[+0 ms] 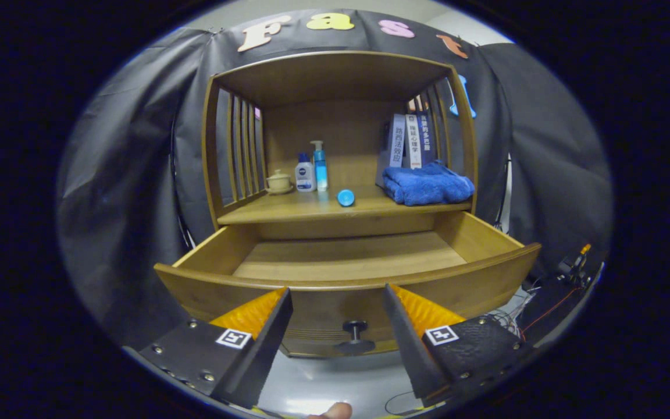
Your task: Pull open the drawer, take out the items inside it, and place them on the countertop above the cabinet.
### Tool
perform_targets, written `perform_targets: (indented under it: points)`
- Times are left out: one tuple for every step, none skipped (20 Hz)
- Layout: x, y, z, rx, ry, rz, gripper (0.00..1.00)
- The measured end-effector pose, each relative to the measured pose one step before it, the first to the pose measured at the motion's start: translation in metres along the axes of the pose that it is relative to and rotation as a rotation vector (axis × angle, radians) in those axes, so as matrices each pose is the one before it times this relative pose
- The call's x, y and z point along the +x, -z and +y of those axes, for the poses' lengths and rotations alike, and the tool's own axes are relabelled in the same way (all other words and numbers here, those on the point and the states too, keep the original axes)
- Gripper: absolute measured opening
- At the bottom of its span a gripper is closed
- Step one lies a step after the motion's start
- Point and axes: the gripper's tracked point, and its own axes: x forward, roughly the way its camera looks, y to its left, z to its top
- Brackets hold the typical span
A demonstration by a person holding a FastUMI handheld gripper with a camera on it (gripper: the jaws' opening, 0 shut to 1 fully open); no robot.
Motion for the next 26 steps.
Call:
perform_targets:
  points:
    - [0.0066, 0.00192, -0.00724, -0.022, 0.01505, 0.00353, 0.93]
    - [-0.00073, -0.00592, -0.00205, -0.00193, 0.00138, -0.01843, 0.94]
    - [-0.00406, -0.00086, 0.00222, 0.00816, -0.00098, -0.00642, 0.92]
    - [0.00006, 0.00009, 0.00051, 0.00128, 0.00108, -0.00982, 0.92]
    - [0.00219, 0.00094, -0.00157, -0.01236, 0.0076, -0.00725, 0.92]
    - [0.00179, 0.0003, -0.00028, -0.01911, 0.00825, 0.00402, 0.92]
    - [0.0013, 0.00049, 0.00221, -0.01271, -0.00403, 0.00552, 0.92]
    - [0.00326, -0.00117, 0.00086, 0.00014, -0.0065, 0.00619, 0.94]
    - [0.00304, -0.00171, -0.00123, 0.00505, -0.00524, 0.00037, 0.96]
    - [0.00396, -0.00086, -0.0005, -0.00101, -0.00302, 0.0028, 0.98]
    - [0.0041, -0.00131, -0.00099, -0.00428, -0.00118, 0.00314, 0.98]
    - [0.00378, -0.00313, -0.00097, -0.00028, -0.00257, -0.00276, 0.98]
    - [0.00481, -0.00623, -0.00012, 0.00093, -0.00336, -0.01247, 0.99]
    - [0.00757, -0.0039, -0.00136, 0.00331, -0.00181, -0.00674, 0.98]
    - [0.00163, 0.00061, -0.00088, -0.00934, -0.0011, 0.02207, 0.98]
    - [0.00794, -0.00395, 0.00059, -0.00888, 0.00231, -0.00492, 0.98]
    - [0.00488, 0.00373, 0.00185, -0.00879, 0.0012, 0.00796, 0.99]
    - [0.01088, -0.00326, 0.00004, 0.00343, -0.00069, 0.00023, 0.99]
    - [0.00336, -0.00244, 0.00068, -0.00138, -0.00015, 0.00846, 0.99]
    - [0.00776, -0.00312, -0.00046, -0.00351, 0.00065, 0.00078, 0.99]
    - [0.00801, -0.00099, 0.00007, 0.00218, -0.00034, 0.00557, 0.98]
    - [0.00672, -0.00313, 0.00085, 0.00614, -0.0011, -0.0033, 0.99]
    - [0.00608, -0.00179, 0.00031, 0.00502, 0.00043, -0.00015, 0.99]
    - [0.00751, -0.00218, 0.00071, 0.0027, 0.00134, -0.00267, 0.98]
    - [0.00693, -0.00133, -0.00071, 0.00132, 0.00092, 0.00035, 0.98]
    - [0.00785, -0.00243, 0.0006, -0.00207, 0.00064, 0.00353, 0.98]
